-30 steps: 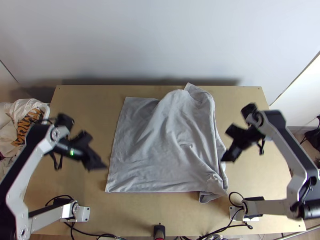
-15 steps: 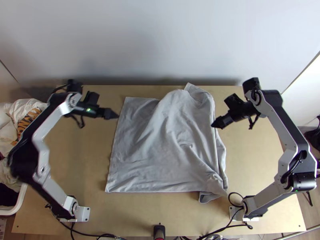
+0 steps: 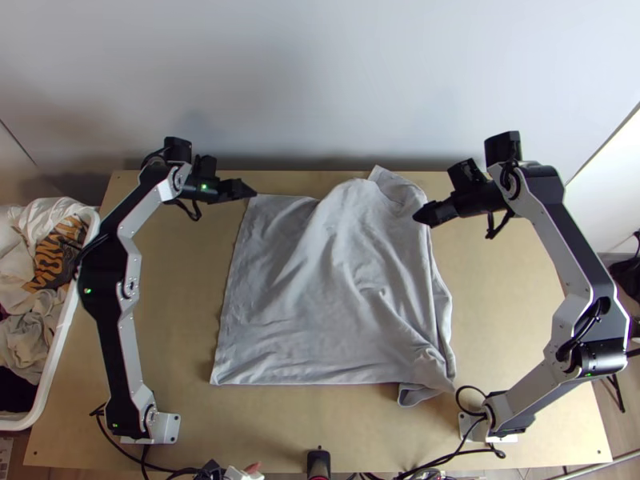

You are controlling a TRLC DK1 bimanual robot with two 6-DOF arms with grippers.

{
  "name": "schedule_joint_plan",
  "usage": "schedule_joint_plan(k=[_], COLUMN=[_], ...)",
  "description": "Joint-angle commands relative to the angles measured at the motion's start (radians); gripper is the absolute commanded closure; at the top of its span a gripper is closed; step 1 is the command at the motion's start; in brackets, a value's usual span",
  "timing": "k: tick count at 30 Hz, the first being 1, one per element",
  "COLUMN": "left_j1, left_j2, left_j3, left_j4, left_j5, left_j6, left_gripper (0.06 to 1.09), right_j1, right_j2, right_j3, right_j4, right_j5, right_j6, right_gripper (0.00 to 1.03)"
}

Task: Fold the t-shirt

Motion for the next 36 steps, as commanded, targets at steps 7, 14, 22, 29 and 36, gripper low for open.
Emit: schedule_joint_plan(k=[7,14,22,29,36], left_j1=[0.003,-0.005,-0.032,-0.005,0.002], left_j2=[0.151,0.170,0.163,0.148,0.145], left_j3=[0.177,0.210,0.209,0.200,0.196], left_j4=[0.036,-0.019,-0.093,-0.133,-0.153], left_j5=[-0.011,0.032,0.068,0.038,-0.033], left_j6=[-0.038,-0.041,-0.014,0.025,0.075], left_gripper=[0.11,0.11,0.11,0.11,0.11], right_j1=[0.011,0.019,0.019,0.018,0.025], right_j2=[0.003,0.017,-0.003,-0.019,-0.017], right_j3=[-0.004,-0.006,-0.018,-0.015,0.000], right_j4=[0.156,0.230,0.230,0.230,0.230], right_j5=[0.098,0.152,0.155,0.155,0.155], right_j6=[0.132,0.158,0.154,0.154,0.160], right_gripper=[0.05,0.05,0.05,0.05,0.05])
